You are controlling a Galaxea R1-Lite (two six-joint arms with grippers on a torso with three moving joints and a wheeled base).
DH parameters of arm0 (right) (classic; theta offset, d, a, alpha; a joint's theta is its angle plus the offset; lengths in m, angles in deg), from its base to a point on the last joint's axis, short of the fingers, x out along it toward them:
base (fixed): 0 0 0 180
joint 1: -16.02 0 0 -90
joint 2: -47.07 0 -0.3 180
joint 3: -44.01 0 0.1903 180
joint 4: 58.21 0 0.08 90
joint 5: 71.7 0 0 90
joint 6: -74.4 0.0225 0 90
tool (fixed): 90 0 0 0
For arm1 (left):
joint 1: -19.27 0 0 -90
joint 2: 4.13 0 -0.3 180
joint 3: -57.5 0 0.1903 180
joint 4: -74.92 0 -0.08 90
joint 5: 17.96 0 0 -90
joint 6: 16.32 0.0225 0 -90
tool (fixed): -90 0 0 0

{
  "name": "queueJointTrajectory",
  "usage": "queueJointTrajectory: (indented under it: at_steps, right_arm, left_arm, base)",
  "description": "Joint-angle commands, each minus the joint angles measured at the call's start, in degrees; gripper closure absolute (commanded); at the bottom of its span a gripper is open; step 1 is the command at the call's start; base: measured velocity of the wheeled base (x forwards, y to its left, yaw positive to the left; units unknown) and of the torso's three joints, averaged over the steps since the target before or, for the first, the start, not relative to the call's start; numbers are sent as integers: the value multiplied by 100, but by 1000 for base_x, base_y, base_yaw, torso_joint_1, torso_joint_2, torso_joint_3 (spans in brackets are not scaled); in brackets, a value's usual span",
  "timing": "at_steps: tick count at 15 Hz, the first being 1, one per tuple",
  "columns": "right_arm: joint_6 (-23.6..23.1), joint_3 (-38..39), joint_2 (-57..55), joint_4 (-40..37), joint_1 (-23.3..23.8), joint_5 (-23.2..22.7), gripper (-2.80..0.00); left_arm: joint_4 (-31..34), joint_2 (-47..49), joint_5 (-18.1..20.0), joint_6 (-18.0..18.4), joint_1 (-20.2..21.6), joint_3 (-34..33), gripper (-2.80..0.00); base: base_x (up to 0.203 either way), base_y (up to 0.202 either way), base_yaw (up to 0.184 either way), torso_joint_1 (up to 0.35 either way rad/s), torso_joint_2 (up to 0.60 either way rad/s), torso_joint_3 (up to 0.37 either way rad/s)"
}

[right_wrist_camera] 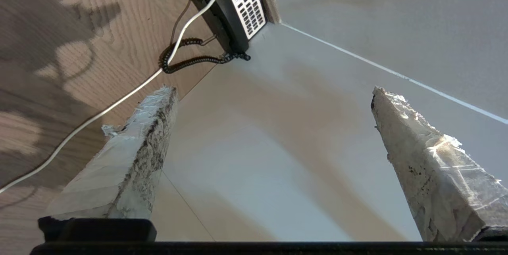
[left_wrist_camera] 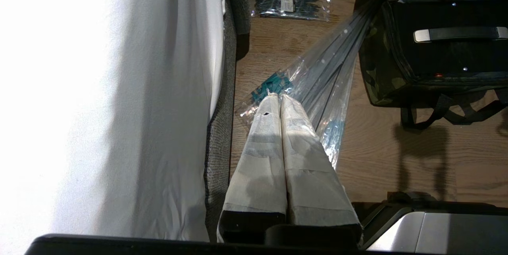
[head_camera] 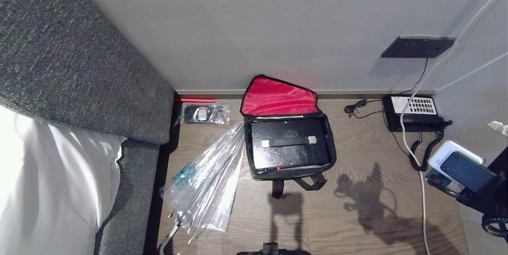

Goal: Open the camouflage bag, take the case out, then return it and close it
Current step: Grip the handle

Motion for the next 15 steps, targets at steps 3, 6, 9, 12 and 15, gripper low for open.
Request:
queueJointTrajectory:
  at_steps: [3, 6, 9, 12, 15]
  right_arm:
    - [-38, -7, -48, 34, -2, 30, -280]
    - [-28, -7, -21, 34, -2, 30, -280]
    - [-33, -72, -80, 34, -2, 30, -280]
    - [-43, -50, -56, 34, -8, 20, -280]
    - [-36, -148, -176, 35, -29, -20, -280]
  left_arm:
    - [0, -2, -1, -7, 4, 0, 0]
    - [0, -2, -1, 0, 0, 0, 0]
    - [0, -2, -6, 0, -2, 0, 0]
    - [0, -2, -1, 0, -4, 0, 0]
    - [0, -2, -1, 0, 4, 0, 0]
  base:
    - [0, 0, 0, 0, 0, 0]
    - [0, 0, 0, 0, 0, 0]
    - [0, 0, 0, 0, 0, 0]
    - [0, 0, 0, 0, 0, 0]
    - [0, 0, 0, 0, 0, 0]
